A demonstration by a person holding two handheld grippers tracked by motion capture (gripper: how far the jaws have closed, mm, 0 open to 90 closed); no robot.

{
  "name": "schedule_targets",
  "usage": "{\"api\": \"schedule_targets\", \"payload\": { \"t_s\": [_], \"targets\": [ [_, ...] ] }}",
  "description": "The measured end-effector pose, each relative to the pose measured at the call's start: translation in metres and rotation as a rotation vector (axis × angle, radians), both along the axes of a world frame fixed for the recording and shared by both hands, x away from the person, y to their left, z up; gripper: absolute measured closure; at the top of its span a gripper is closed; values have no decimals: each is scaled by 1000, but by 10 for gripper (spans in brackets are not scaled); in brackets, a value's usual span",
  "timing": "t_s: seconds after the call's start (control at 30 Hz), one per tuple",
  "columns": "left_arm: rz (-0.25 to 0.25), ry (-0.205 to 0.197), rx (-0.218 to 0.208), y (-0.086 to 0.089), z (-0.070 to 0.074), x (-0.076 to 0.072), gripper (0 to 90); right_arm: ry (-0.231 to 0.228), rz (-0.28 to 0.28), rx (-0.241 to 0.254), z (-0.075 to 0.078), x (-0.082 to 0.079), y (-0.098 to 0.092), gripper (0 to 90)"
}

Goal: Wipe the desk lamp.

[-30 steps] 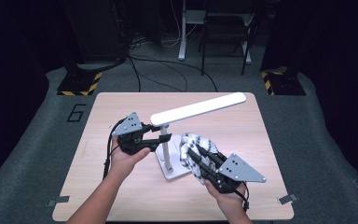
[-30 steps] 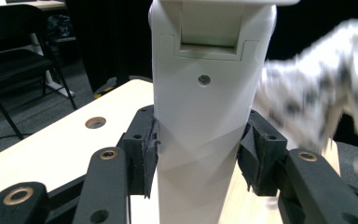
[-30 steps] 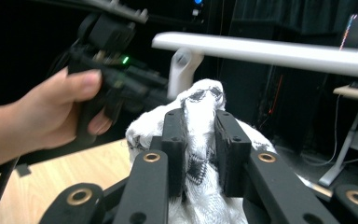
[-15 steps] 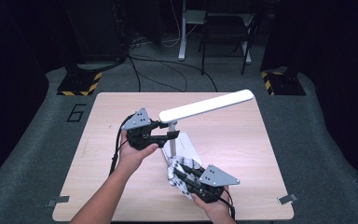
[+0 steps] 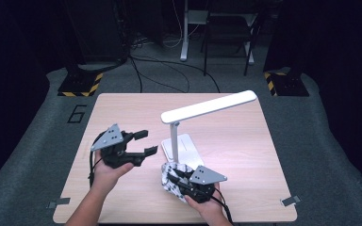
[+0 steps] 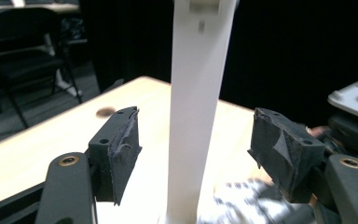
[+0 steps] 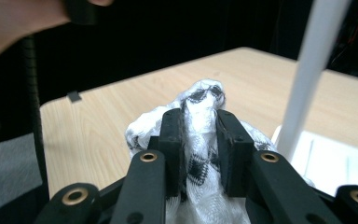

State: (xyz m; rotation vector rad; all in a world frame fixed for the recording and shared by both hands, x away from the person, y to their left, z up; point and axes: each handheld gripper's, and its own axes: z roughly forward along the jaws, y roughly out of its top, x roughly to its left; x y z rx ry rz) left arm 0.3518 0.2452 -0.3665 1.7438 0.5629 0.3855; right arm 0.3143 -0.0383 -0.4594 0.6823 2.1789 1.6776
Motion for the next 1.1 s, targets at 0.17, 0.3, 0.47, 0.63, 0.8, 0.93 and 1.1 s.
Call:
{"api": "schedule_targets", "payload": {
  "t_s": [0.17,0.3,0.47,0.63,0.8,0.93,1.1],
  "targets": [
    [44,61,-1,24,-36,-15,330,54,16,-85,-16,6,11,729],
    [50,145,-16,36,-66,-14,334,77,14,-158,-28,10,21,720],
    [65,224,27,41,-97,-9,334,78,25,-257,-41,11,32,697],
    [70,261,35,39,-107,-8,328,92,39,-260,-47,15,35,613],
    [62,259,48,36,-110,-11,318,98,65,-187,-43,13,27,516],
    [45,245,79,29,-113,-14,319,90,79,-135,-37,12,16,462],
    [4,230,116,22,-114,-15,325,66,53,-86,-28,11,0,460]
  ]
}}
